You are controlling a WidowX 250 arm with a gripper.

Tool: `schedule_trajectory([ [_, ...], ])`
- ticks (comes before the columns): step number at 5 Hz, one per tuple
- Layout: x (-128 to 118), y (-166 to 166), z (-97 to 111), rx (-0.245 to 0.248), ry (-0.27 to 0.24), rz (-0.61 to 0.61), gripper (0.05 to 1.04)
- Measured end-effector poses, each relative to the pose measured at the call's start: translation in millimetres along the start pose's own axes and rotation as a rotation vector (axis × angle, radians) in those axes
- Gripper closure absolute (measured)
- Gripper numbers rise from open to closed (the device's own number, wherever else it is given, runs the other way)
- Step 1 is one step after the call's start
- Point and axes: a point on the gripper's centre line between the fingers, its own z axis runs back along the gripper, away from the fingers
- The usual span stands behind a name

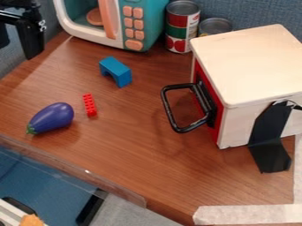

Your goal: Open the drawer

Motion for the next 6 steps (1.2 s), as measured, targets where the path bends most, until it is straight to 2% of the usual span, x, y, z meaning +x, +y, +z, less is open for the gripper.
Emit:
schedule_trajectory([
  [1, -1.8, -1.7, -7.4, -0.013, 0.026, 0.006, 0.084],
  [3, -5.2, -40.6, -36.7, -0.047, 0.054, 0.054, 0.084],
  [4, -2.2, -65.8, -43.4, -0.09, -0.002, 0.11, 0.084],
  [6, 18.9, -122.9, -52.0, -0.188, -0.136, 0.243, 0.084],
])
